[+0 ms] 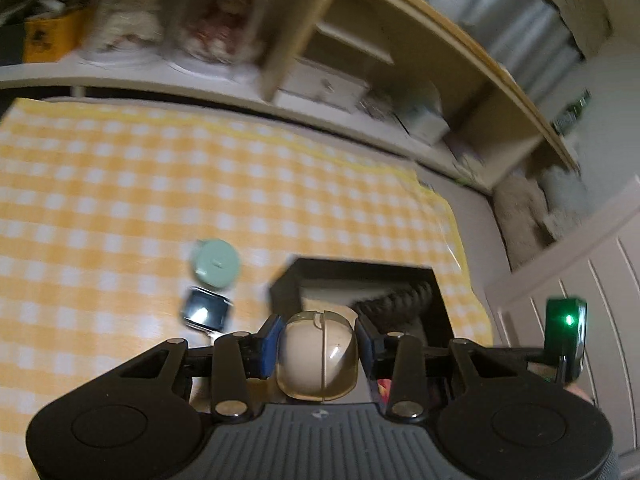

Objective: Organize rigid objects
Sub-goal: 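Carry the earbud case with the left tool into the black box and release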

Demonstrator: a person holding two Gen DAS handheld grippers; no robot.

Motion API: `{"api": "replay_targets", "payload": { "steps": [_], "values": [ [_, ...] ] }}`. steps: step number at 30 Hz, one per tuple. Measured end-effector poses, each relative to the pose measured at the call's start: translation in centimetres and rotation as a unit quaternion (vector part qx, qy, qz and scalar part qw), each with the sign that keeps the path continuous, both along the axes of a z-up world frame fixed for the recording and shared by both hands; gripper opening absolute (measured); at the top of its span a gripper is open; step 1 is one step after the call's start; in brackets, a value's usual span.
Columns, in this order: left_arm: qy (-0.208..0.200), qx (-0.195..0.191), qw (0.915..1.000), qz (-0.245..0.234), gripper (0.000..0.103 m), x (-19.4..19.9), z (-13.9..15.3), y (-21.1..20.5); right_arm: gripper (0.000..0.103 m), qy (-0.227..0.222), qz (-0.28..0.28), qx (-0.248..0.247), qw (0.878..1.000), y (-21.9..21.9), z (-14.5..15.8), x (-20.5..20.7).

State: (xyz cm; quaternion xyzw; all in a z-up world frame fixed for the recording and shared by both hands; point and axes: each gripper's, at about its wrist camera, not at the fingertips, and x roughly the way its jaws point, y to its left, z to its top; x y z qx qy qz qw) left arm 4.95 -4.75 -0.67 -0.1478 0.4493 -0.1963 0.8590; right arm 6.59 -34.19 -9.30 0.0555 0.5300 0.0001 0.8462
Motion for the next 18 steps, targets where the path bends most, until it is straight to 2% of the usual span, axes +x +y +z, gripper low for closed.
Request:
{"api": "replay_targets", "payload": {
  "steps": [6, 13, 18],
  "values": [
    [0.02, 0.034, 0.998, -0.049, 0.04, 0.5, -2.1, -5.1, 0.006, 0.0, 0.0, 0.0, 1.0, 0.0, -0.1, 0.1],
    [0.028, 0.017, 0.9984, -0.045, 0.04, 1.5, -4.1, -7.7, 0.006, 0.0, 0.0, 0.001, 1.0, 0.0, -0.1, 0.1],
    [0.073, -0.002, 0.995, -0.067, 0.04, 1.9, -6.1, -8.0, 0.006, 0.001, 0.0, -0.001, 1.0, 0.1, 0.0, 0.1]
  ]
}}
